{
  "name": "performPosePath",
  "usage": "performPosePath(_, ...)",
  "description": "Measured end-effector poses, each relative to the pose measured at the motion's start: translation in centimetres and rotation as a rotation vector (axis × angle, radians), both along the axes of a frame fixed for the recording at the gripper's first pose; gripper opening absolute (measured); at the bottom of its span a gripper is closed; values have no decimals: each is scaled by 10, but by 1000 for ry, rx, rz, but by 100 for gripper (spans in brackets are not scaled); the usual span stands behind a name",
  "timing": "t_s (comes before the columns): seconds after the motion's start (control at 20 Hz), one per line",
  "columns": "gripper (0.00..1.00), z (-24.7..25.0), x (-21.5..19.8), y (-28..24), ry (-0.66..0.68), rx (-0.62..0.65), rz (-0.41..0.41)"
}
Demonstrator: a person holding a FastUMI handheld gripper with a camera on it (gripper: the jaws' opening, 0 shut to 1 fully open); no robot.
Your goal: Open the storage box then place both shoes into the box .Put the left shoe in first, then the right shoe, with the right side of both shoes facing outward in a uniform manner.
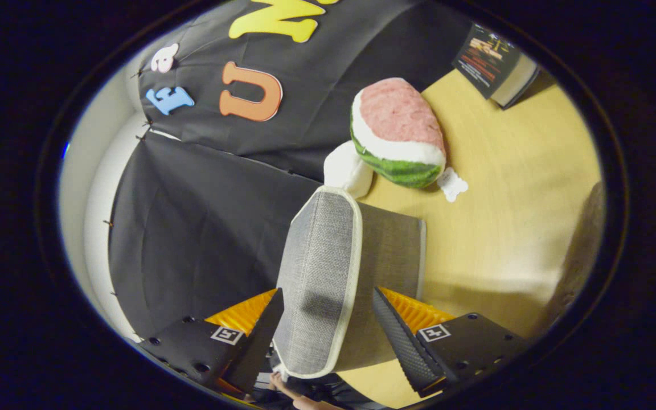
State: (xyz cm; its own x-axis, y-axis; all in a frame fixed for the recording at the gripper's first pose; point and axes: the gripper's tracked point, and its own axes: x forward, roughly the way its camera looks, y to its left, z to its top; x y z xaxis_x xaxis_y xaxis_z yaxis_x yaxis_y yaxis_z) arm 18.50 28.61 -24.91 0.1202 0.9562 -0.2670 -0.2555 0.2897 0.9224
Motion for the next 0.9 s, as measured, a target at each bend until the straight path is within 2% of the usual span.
performPosePath(0.2,93,-4,3,13,106,68,29)
performPosePath(0.25,93,-4,5,14,116,77,15)
performPosePath(0.35,71,3,2,15,131,107,19)
performPosePath(0.5,52,13,-7,17,131,131,51)
performPosePath(0.55,52,15,-10,17,117,121,56)
performPosePath(0.6,51,12,-4,19,104,82,38)
performPosePath(0.7,22,15,-3,6,115,85,12)
performPosePath(0.75,21,20,-1,7,114,96,1)
performPosePath(0.85,1,18,6,2,85,67,-45)
performPosePath(0.9,0,24,3,-3,75,59,-41)
